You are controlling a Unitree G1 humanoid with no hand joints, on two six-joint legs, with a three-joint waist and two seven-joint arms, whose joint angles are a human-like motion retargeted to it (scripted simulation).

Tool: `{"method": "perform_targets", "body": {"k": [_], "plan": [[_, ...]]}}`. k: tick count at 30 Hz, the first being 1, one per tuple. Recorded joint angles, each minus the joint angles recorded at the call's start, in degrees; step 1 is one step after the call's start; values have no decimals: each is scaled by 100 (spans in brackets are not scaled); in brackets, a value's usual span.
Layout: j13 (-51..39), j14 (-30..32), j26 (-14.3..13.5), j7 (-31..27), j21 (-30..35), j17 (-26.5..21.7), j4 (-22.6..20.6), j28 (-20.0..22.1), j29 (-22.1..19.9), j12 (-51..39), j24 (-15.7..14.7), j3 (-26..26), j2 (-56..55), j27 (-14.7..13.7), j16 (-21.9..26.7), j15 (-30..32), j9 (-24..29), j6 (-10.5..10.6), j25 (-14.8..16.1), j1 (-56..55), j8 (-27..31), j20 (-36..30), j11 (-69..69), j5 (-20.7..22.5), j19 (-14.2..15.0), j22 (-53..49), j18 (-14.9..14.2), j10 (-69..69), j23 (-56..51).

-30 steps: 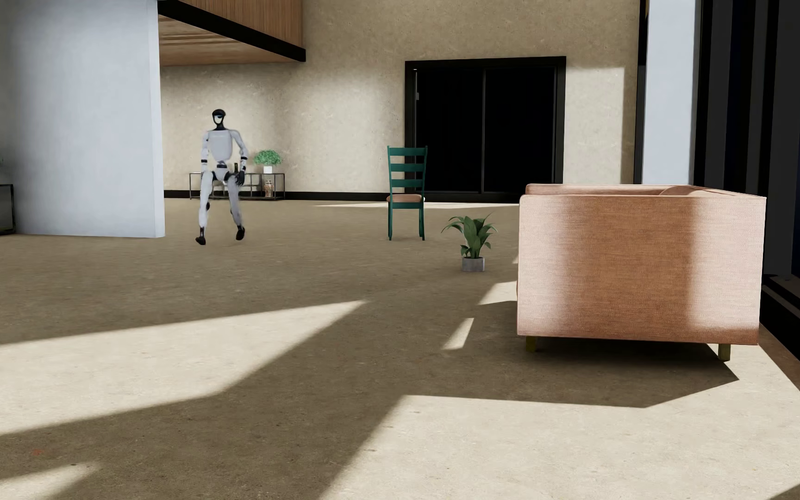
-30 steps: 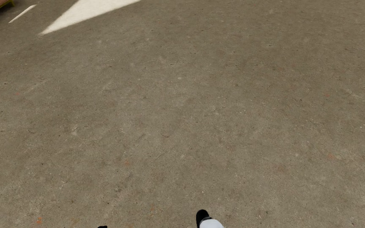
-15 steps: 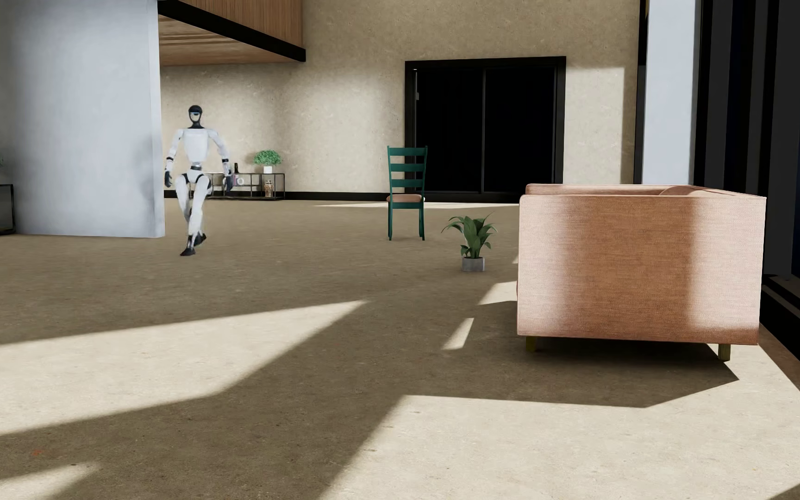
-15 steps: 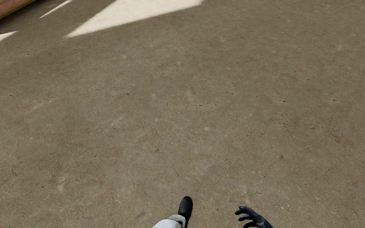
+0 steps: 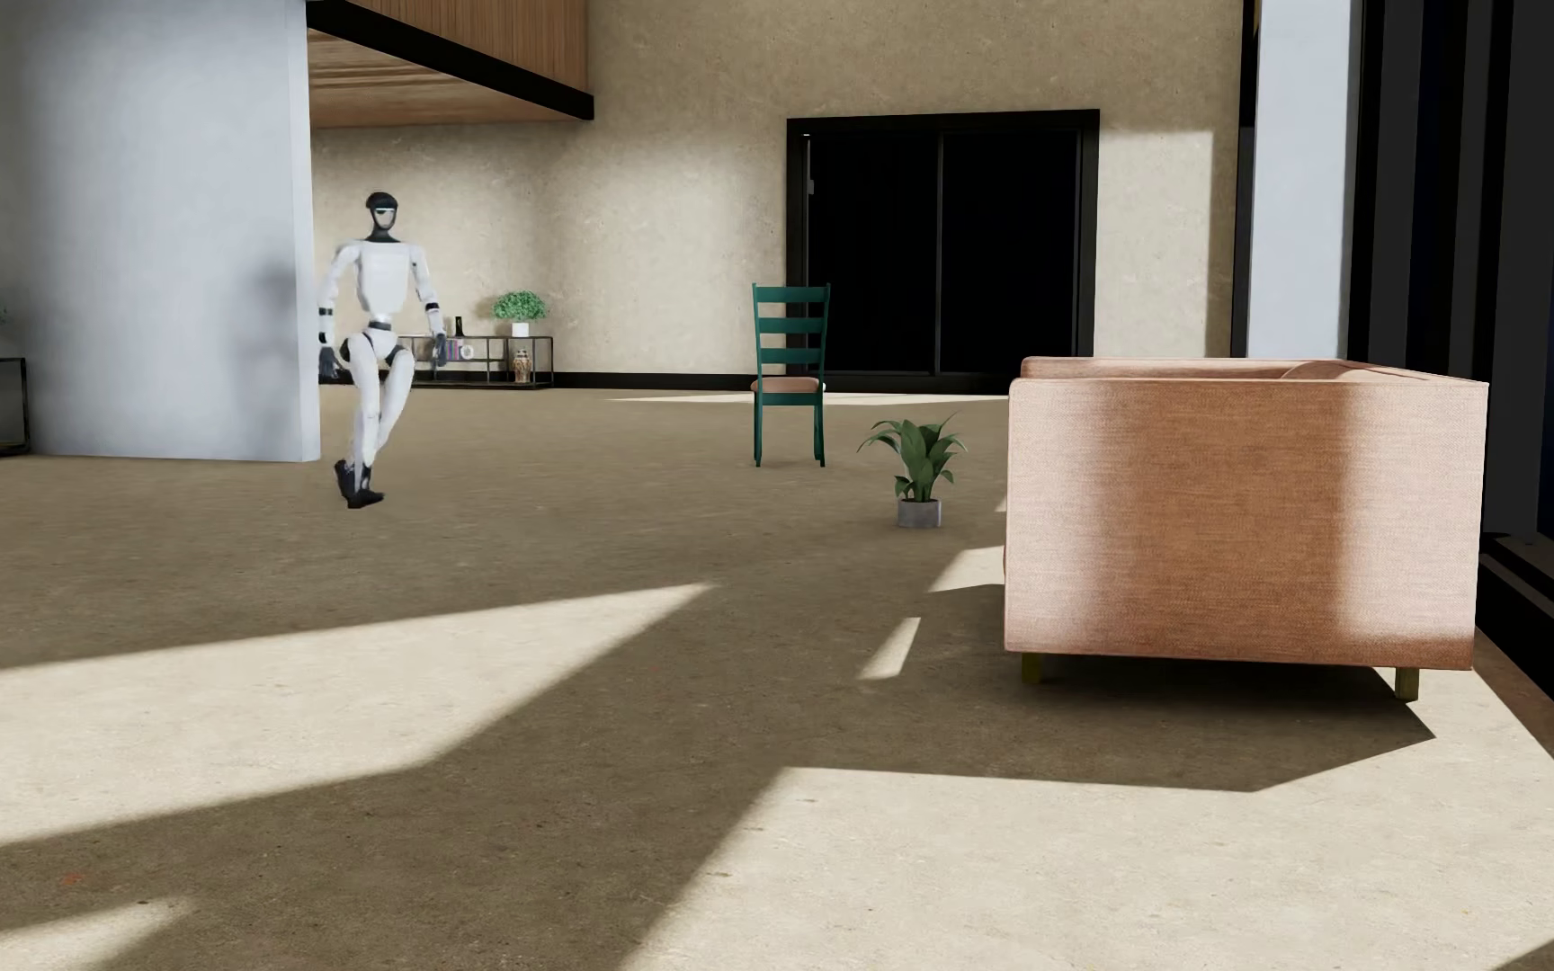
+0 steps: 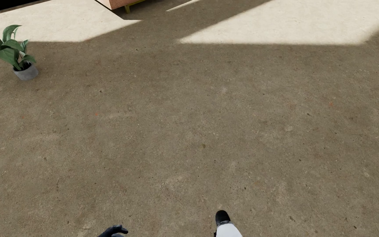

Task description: Head to the sofa

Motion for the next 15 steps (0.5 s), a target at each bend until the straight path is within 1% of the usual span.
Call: {"method": "perform_targets", "body": {"k": [1,2,3,4,5,6,7,8,9,10,11,12,13,14,15], "plan": [[-13,521,0,0,-70,-31,257,0,0,-10,0,-185,-108,0,-7,-156,49,10,0,215,0,82,80,-44,0,-71,0,103,-49],[-76,1116,0,0,-87,-81,403,0,0,46,0,-215,-288,0,-72,534,-7,55,0,356,0,112,317,46,0,78,0,249,9],[-172,1971,0,0,-91,-128,544,0,0,167,0,-104,-506,0,-149,1751,-162,132,0,268,0,132,675,261,0,346,0,658,75],[-284,2773,0,0,-142,-153,634,0,0,263,0,78,-664,0,-249,2562,-275,230,0,-113,0,102,1311,511,0,799,0,1445,184],[-469,2574,0,0,-141,-222,680,0,0,282,0,252,-406,0,-310,2557,-116,316,0,-587,0,2,1855,787,0,1250,0,2581,234],[-717,1235,0,0,-206,-283,590,0,0,205,0,453,87,0,-336,2405,16,302,0,-1337,0,-226,1918,1057,0,1664,0,3920,215],[-951,-221,0,0,-281,-322,520,0,0,212,0,678,994,0,-322,2127,208,240,0,-1888,0,-395,1542,1178,0,1963,0,4738,189],[-1175,-1257,0,0,-257,-370,368,0,0,324,0,990,1707,0,-276,1731,210,77,0,-2617,0,-459,1187,1178,0,2128,0,5101,102],[-1240,-1782,0,0,-215,-537,234,0,0,439,0,1359,2664,0,-186,1292,386,-73,0,-2973,0,-582,741,1078,0,2264,0,4779,-396],[-1397,-1927,0,0,-300,-605,207,0,0,610,0,1736,3380,0,-115,820,395,-198,0,-3411,0,-521,329,981,0,2366,0,4119,-619],[-1597,-1873,0,0,-576,-616,217,0,0,722,0,2023,3950,0,-37,366,396,-304,0,-3871,0,-435,12,873,0,2460,0,3296,-784],[-1873,-1729,0,0,-687,-666,278,0,0,800,0,2276,4463,0,18,-92,386,-368,0,-4169,0,-324,-221,761,0,2553,0,2231,-959],[-2131,-1465,0,0,-806,-724,370,0,0,844,0,2521,4805,0,45,-437,316,-383,0,-4380,0,-274,-334,707,0,2663,0,1048,-1197],[-2389,-1448,0,0,-863,-781,500,0,0,899,0,2709,5073,0,72,-628,226,-347,0,-4574,0,-202,-317,700,0,2759,0,122,-1329],[-2533,-1577,0,0,-984,-810,613,0,0,969,0,2867,5356,0,91,-669,187,-387,0,-4782,0,-114,-263,577,0,2847,0,-92,-1501]]}}
